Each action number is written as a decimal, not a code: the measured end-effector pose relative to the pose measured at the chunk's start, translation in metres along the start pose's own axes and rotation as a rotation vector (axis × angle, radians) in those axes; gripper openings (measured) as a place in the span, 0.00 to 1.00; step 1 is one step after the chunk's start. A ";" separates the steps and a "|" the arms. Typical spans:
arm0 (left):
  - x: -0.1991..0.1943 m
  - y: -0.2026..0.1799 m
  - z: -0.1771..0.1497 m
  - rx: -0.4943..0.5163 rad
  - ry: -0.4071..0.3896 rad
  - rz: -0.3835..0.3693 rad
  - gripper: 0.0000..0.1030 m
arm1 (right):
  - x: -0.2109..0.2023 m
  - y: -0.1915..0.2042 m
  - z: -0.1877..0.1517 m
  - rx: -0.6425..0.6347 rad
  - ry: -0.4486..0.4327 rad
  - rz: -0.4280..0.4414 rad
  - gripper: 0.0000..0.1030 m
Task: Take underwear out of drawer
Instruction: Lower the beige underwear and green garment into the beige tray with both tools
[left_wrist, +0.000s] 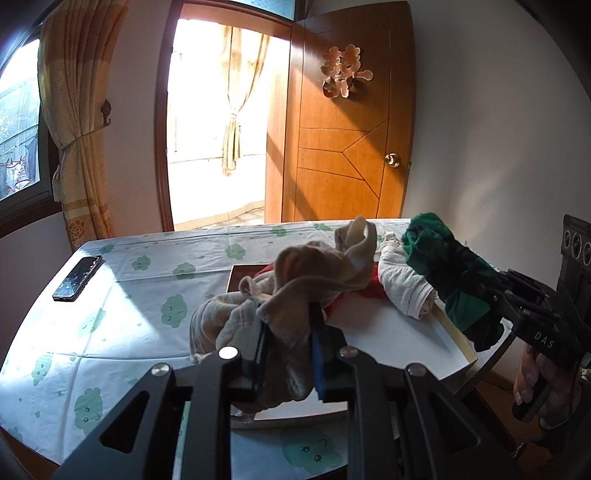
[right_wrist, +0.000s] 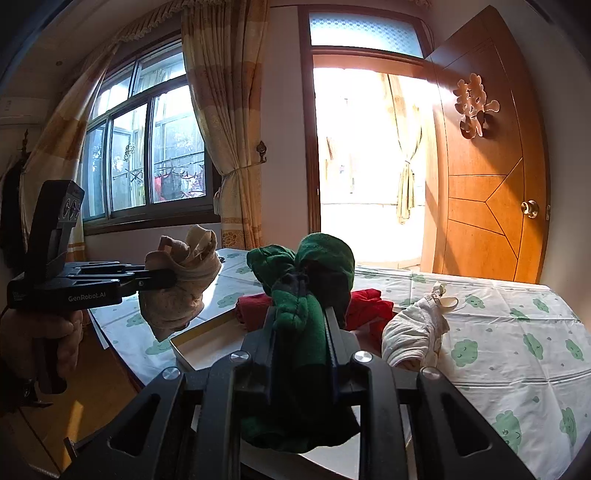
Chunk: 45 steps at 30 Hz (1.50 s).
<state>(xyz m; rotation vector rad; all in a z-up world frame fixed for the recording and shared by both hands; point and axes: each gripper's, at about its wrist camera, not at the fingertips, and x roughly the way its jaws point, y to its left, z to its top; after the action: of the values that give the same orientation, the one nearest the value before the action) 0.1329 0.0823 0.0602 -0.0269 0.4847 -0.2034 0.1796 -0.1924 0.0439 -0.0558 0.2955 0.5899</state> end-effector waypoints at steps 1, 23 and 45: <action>0.006 0.000 0.003 -0.002 0.009 -0.003 0.17 | 0.005 -0.005 0.003 0.012 0.006 -0.003 0.23; 0.109 -0.011 0.063 -0.050 0.095 -0.010 0.17 | 0.104 -0.071 0.029 0.159 0.146 -0.093 0.23; 0.180 -0.049 0.053 0.032 0.213 0.035 0.40 | 0.178 -0.093 0.008 0.261 0.461 -0.098 0.24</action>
<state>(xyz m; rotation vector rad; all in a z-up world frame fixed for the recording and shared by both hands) 0.3043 -0.0028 0.0273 0.0345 0.6936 -0.1806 0.3740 -0.1720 -0.0035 0.0468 0.8108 0.4315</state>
